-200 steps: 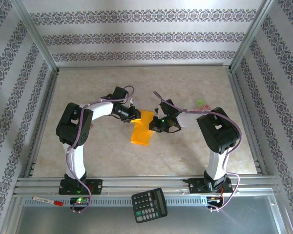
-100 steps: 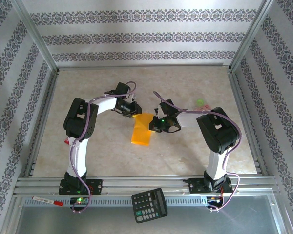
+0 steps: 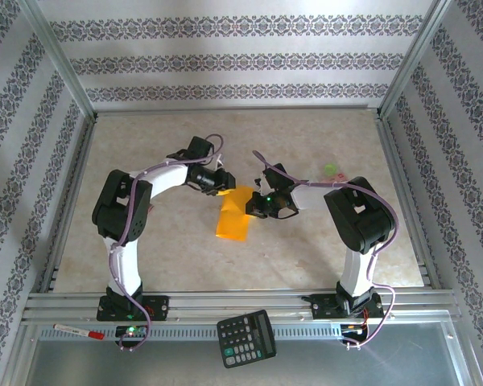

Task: Fold a paper plane with a square sheet of paper (pick it up from the middle)
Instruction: First fold the square sheet of paper in half at the center of the table.

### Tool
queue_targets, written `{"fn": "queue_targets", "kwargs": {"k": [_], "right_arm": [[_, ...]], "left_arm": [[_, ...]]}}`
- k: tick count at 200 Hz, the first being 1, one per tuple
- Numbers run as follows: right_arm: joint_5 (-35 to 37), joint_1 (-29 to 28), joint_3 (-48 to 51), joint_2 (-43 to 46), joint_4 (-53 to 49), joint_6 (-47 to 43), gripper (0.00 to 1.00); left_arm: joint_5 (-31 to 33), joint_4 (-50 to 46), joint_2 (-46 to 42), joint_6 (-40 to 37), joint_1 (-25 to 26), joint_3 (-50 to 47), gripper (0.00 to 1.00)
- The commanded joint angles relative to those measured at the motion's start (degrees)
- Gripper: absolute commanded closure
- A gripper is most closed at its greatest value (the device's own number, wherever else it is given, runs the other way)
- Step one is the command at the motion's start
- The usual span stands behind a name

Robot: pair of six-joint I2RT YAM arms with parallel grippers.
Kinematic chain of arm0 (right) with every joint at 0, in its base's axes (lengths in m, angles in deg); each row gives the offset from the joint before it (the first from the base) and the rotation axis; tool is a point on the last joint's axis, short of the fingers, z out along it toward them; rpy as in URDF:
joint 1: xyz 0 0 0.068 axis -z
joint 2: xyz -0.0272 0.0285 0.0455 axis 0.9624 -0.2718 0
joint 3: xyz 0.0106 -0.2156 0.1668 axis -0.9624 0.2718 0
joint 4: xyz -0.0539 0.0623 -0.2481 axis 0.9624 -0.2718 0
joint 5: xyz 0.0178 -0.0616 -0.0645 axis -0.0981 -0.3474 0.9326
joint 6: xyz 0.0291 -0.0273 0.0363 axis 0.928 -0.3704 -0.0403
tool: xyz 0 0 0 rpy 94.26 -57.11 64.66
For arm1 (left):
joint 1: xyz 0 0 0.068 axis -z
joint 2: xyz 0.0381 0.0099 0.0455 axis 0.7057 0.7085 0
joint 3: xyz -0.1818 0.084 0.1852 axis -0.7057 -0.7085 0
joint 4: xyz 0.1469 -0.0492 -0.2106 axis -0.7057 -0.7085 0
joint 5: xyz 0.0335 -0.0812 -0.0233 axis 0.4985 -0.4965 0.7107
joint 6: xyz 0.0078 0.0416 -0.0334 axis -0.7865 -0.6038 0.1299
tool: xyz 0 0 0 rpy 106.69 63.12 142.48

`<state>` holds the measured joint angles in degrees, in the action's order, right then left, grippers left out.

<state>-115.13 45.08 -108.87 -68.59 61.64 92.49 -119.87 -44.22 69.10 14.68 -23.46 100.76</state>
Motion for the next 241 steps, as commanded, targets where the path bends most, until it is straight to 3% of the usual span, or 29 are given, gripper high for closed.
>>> {"fn": "queue_targets", "kwargs": {"k": [1,37,76,133,187,241], "right_arm": [[10.52,-0.74,2.89,-5.28,-9.13,-1.33,1.0],[10.59,-0.67,2.94,-5.35,-9.25,-1.41,1.0],[10.62,-0.54,3.46,-5.41,-9.13,-1.43,1.0],[10.6,-0.38,3.25,-5.48,-9.21,-1.44,1.0],[10.24,-0.3,2.82,-6.29,-9.17,-1.67,1.0],[10.33,-0.08,3.33,-5.84,-9.08,-1.63,1.0]], "left_arm": [[-0.44,0.99,2.9,0.48,-0.03,-1.2,0.75],[2.19,0.49,5.24,-0.76,-2.61,-1.97,0.79],[3.79,-0.19,1.66,-1.53,-4.46,-3.72,0.79],[-1.93,4.65,-3.7,3.81,0.25,-8.63,0.75],[2.36,2.6,-0.81,1.62,-2.17,-11.88,0.78],[-0.34,3.0,-8.87,3.31,-2.07,-15.82,0.76]]}}
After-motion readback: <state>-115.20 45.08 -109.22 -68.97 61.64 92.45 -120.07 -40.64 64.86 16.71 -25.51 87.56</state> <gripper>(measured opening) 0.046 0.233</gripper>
